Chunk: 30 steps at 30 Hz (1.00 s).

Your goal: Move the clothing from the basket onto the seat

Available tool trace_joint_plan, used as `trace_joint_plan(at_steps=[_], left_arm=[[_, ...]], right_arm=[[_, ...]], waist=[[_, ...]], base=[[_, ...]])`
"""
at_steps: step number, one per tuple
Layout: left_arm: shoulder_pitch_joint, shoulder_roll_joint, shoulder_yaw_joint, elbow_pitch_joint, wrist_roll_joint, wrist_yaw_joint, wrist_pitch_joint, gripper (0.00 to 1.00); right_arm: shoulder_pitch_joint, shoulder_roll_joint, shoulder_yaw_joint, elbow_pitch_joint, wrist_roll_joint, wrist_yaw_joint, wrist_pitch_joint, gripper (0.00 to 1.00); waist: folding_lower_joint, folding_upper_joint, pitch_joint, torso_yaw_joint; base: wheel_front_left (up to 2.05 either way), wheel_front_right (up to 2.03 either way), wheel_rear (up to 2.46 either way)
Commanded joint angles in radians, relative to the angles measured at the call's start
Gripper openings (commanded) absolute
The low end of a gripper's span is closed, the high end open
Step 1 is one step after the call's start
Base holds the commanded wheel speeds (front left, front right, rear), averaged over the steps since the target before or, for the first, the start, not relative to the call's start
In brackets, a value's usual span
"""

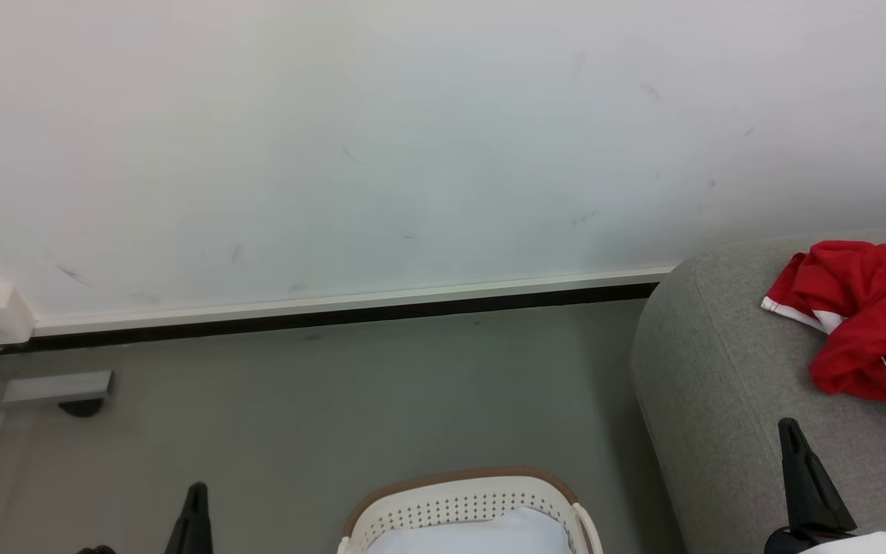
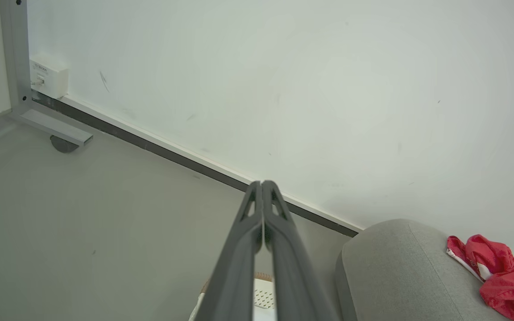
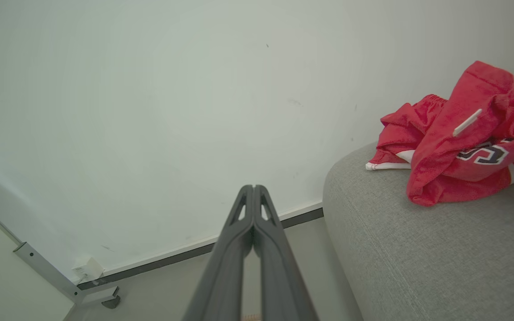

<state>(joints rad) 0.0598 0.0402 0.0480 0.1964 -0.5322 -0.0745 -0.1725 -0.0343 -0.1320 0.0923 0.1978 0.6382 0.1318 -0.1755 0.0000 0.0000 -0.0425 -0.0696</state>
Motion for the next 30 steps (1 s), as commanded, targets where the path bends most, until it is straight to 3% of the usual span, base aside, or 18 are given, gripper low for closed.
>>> trace_joint_plan(at_steps=[1,30], left_arm=[[-0.029,0.006,0.006,-0.009,-0.047,-0.008,0.011,0.00],[-0.087,0.009,0.029,0.013,-0.431,-0.026,0.114,0.00]], right_arm=[[-0.030,-0.003,-0.012,-0.008,0.046,0.000,0.009,0.00],[-0.053,0.021,-0.076,0.013,0.400,-0.001,0.106,0.00]], waist=[[0.0000,0.0000,0.001,0.001],[0.0000,0.0000,0.012,0.020]], base=[[0.00,0.00,0.00],[0.00,0.00,0.00]])
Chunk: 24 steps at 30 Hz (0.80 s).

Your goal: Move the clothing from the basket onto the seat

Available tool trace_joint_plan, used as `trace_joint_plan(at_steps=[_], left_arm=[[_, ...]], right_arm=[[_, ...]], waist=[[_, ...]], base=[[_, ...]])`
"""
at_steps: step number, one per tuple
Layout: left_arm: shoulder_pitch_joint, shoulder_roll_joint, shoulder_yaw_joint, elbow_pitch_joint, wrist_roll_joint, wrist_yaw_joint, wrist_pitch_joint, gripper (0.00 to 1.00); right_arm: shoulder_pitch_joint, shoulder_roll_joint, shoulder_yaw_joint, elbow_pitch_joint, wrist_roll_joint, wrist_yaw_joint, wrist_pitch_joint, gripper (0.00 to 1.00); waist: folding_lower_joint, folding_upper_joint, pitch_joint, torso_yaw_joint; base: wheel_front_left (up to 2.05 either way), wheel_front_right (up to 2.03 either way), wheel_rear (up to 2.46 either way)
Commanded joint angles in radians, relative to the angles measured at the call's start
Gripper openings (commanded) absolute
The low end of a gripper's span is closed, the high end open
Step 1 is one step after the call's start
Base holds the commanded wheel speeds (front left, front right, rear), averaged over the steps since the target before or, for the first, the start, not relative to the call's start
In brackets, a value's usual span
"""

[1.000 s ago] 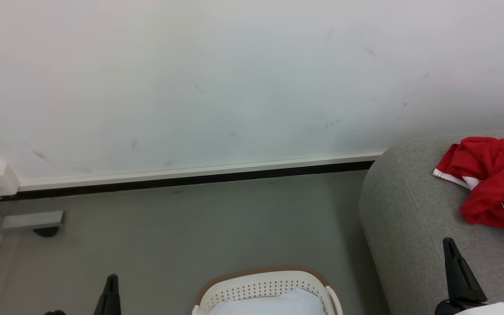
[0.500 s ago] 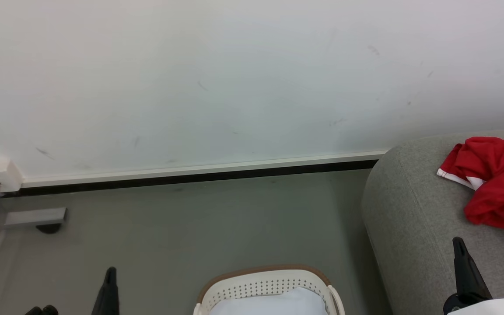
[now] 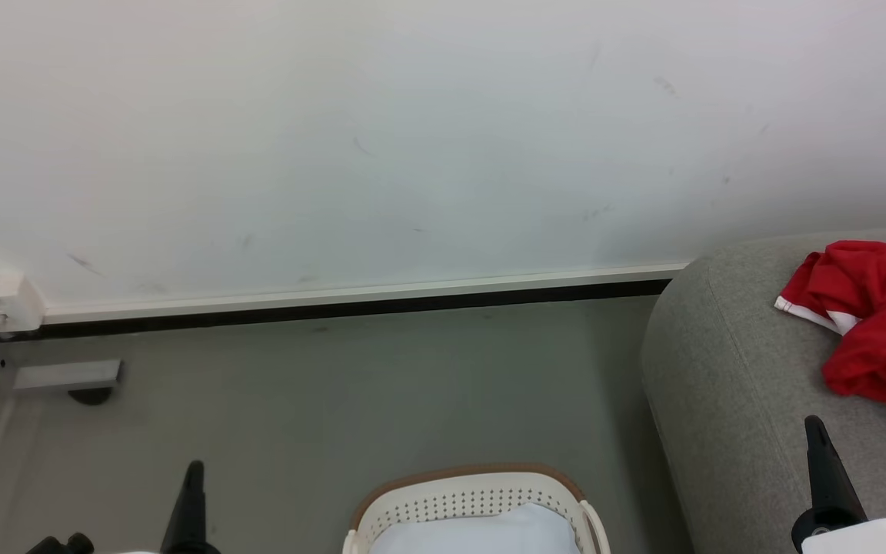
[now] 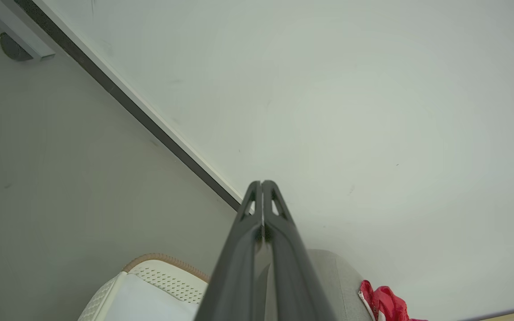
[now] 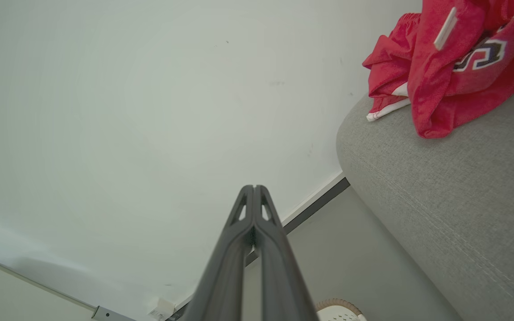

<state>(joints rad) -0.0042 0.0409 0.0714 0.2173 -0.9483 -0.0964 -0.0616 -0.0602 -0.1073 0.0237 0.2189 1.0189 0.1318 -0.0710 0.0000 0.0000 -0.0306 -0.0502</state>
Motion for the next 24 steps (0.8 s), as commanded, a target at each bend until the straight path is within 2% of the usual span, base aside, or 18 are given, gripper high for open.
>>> trace_joint_plan(at_steps=[1,24], left_arm=[[-0.025,0.008,0.006,-0.008,-0.025,-0.005,0.006,0.00],[-0.061,0.010,0.022,0.009,-0.267,-0.018,0.072,0.00]], right_arm=[[-0.028,-0.003,-0.009,-0.007,0.030,-0.001,0.004,0.00],[-0.040,0.013,-0.051,0.008,0.250,-0.001,0.067,0.00]], waist=[[0.0000,0.0000,0.000,0.001],[0.0000,0.0000,0.010,0.016]], base=[[0.00,0.00,0.00],[0.00,0.00,0.00]])
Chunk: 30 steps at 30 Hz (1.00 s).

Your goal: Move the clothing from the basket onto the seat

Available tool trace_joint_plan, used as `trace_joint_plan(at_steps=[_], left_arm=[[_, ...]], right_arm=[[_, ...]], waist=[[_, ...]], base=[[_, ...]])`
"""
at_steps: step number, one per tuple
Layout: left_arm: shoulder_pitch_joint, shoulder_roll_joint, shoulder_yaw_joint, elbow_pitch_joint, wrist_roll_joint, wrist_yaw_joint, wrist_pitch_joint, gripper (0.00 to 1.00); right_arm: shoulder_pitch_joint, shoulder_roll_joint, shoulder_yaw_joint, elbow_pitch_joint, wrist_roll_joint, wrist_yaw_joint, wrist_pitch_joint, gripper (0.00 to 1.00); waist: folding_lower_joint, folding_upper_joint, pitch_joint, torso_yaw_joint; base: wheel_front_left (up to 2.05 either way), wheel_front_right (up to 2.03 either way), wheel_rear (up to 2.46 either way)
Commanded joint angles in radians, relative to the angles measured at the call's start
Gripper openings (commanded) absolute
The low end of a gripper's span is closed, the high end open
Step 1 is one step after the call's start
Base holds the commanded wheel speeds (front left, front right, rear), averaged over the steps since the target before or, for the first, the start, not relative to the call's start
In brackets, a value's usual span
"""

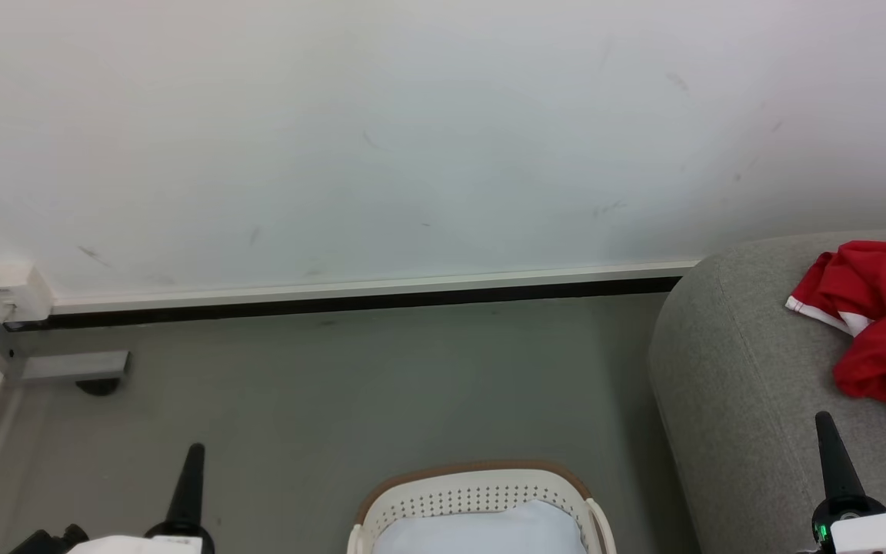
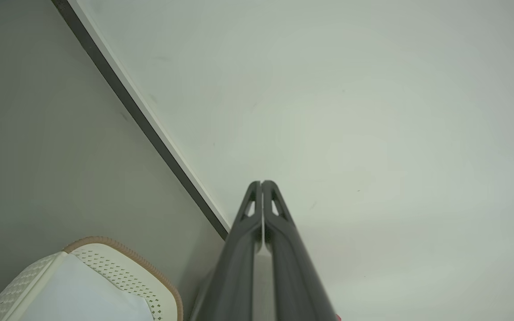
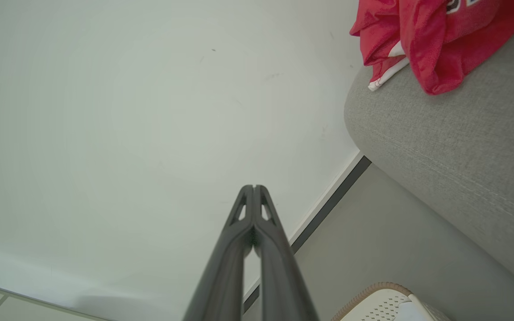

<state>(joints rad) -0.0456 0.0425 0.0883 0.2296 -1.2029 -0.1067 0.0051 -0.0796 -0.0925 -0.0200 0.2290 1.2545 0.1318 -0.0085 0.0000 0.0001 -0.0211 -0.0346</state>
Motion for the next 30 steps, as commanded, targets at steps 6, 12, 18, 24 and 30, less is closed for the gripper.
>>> trace_joint_plan(at_steps=[6,12,18,24,30], left_arm=[[-0.027,0.009,0.009,0.000,-0.068,-0.009,0.021,0.00],[-0.036,0.010,0.012,0.003,-0.123,-0.012,0.034,0.00],[-0.042,0.010,0.015,0.006,-0.174,-0.015,0.048,0.00],[-0.050,0.010,0.018,0.010,-0.219,-0.017,0.061,0.00],[-0.057,0.011,0.021,0.013,-0.263,-0.018,0.074,0.00]], right_arm=[[-0.025,0.003,-0.016,0.001,0.065,-0.001,0.019,0.00],[-0.027,0.007,-0.026,0.005,0.113,-0.001,0.033,0.00],[-0.029,0.011,-0.035,0.007,0.160,-0.001,0.045,0.00],[-0.030,0.013,-0.044,0.011,0.202,-0.002,0.059,0.00],[-0.032,0.016,-0.051,0.013,0.243,-0.002,0.070,0.00]], waist=[[0.0000,-0.0001,0.003,0.004],[0.0000,-0.0001,0.005,0.008],[0.0000,-0.0001,0.007,0.012],[0.0000,-0.0001,0.010,0.016],[0.0000,-0.0001,0.012,0.020]], base=[[0.00,0.00,0.00],[0.00,0.00,0.00],[0.00,0.00,0.00],[0.00,0.00,0.00],[0.00,0.00,0.00]])
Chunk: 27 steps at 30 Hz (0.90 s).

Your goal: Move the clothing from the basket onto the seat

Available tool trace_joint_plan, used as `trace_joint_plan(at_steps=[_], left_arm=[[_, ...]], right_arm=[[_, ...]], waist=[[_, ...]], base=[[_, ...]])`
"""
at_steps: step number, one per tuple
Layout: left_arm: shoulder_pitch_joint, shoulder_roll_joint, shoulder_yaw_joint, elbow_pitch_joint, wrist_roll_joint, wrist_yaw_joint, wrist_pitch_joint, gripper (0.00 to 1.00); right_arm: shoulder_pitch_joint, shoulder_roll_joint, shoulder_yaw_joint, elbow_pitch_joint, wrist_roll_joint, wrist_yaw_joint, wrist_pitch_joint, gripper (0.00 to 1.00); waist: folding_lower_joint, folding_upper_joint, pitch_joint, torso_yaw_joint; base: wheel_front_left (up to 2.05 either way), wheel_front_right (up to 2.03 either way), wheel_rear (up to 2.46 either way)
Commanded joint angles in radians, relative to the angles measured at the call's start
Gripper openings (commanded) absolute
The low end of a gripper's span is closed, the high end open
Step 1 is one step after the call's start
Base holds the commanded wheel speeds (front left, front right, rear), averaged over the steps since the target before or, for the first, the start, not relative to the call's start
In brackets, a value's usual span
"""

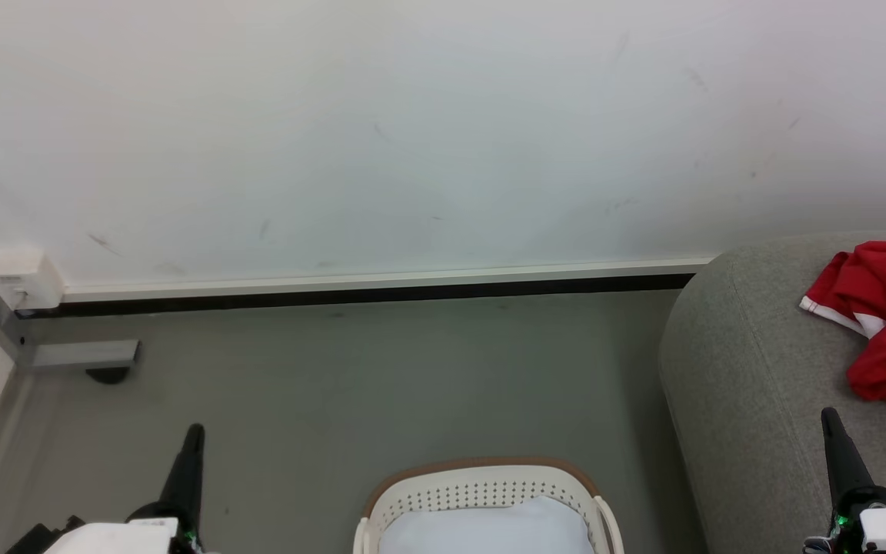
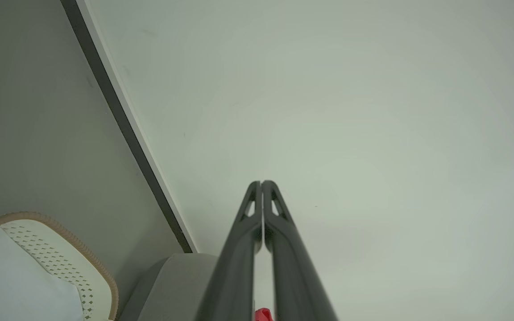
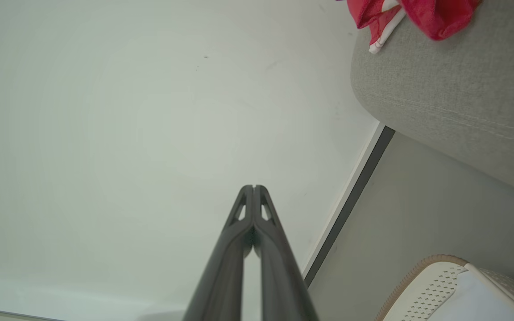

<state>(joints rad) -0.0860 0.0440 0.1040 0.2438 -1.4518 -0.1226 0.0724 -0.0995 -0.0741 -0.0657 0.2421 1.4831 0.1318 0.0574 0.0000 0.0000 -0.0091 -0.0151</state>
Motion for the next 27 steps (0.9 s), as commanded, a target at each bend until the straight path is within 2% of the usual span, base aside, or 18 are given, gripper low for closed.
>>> trace_joint_plan(at_steps=[1,23,27], left_arm=[[-0.018,0.009,0.006,-0.001,-0.022,-0.003,0.008,0.00],[-0.037,0.010,0.014,0.010,-0.168,-0.011,0.047,0.00],[-0.036,0.010,0.014,0.010,-0.165,-0.011,0.047,0.00]], right_arm=[[-0.013,-0.002,-0.007,0.001,0.020,-0.002,0.006,0.00],[-0.020,0.010,-0.033,0.010,0.149,-0.002,0.045,0.00],[-0.018,0.010,-0.033,0.010,0.147,-0.002,0.044,0.00]], waist=[[0.0000,0.0000,0.001,0.001],[0.0000,0.0000,0.009,0.015],[0.0000,0.0000,0.009,0.015]], base=[[0.00,0.00,0.00],[0.00,0.00,0.00],[0.00,0.00,0.00]])
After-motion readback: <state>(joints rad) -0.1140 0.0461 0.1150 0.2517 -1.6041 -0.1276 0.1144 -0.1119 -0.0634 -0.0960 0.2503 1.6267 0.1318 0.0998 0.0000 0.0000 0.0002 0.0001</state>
